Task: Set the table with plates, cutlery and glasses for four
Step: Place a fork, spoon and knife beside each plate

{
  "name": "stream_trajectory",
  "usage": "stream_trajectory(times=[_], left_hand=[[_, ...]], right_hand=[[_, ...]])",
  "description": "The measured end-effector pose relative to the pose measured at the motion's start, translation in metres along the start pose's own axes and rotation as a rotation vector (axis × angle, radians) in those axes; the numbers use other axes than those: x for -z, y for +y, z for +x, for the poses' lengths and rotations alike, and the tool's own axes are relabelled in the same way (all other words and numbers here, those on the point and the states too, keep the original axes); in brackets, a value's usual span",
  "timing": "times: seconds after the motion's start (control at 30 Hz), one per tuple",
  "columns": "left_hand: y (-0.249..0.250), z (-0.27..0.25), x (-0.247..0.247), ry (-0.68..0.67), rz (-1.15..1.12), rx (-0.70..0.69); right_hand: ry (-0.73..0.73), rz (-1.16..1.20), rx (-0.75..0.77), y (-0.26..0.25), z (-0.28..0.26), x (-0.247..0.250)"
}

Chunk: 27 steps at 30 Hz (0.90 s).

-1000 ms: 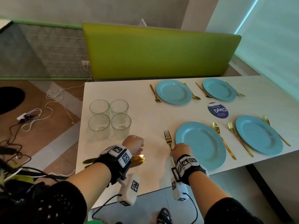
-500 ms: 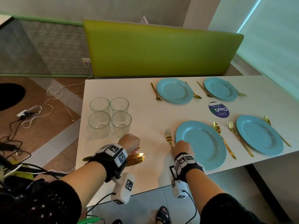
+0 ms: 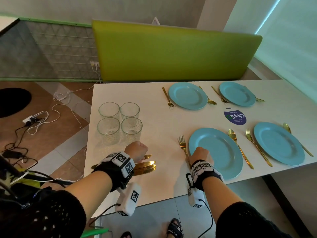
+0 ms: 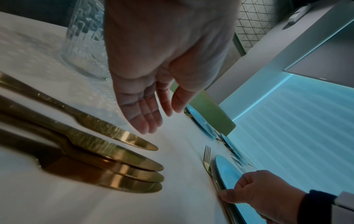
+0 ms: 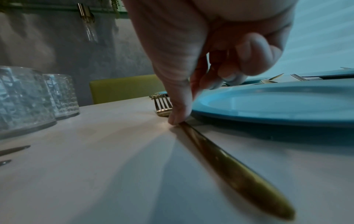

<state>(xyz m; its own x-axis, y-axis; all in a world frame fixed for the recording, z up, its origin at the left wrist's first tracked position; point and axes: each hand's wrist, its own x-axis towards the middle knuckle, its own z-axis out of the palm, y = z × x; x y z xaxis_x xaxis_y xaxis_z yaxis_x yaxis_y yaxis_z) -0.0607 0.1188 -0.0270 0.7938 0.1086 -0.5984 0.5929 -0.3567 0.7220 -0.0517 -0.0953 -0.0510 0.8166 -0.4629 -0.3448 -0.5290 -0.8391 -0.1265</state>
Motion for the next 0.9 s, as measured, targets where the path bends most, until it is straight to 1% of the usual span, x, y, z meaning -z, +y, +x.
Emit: stream_trajectory(times=[0.2, 0.4, 0.47, 0.63, 0.73, 0.8, 0.9], left_hand=[[-0.003, 0.001, 0.002, 0.026, 0.059, -0.009], [-0.007, 0.003, 0.003, 0.035, 0.095, -0.016], [-0.011, 0.005, 0.004, 0.044, 0.189, -0.045], [-0.029, 0.009, 0.010, 0.068, 0.519, -0.139], [-0.042, 0.009, 0.018, 0.011, 0.702, -0.186], [-0.051, 0.006, 0.024, -0.037, 0.876, -0.182], [-0.067, 0.003, 0.033, -0.037, 1.091, -0.157]], right_hand=[[-0.002, -0.012, -0.006, 0.002, 0.001, 0.004], [-0.017, 0.025, -0.020, 0.002, 0.001, 0.002], [-0.022, 0.027, -0.018, 0.001, 0.002, 0.002], [-0.018, 0.014, -0.001, 0.000, 0.001, 0.005], [-0.018, 0.068, 0.013, -0.005, 0.002, 0.007], [-0.026, 0.093, 0.035, -0.011, 0.002, 0.007], [-0.041, 0.096, 0.068, -0.022, -0.002, 0.004]])
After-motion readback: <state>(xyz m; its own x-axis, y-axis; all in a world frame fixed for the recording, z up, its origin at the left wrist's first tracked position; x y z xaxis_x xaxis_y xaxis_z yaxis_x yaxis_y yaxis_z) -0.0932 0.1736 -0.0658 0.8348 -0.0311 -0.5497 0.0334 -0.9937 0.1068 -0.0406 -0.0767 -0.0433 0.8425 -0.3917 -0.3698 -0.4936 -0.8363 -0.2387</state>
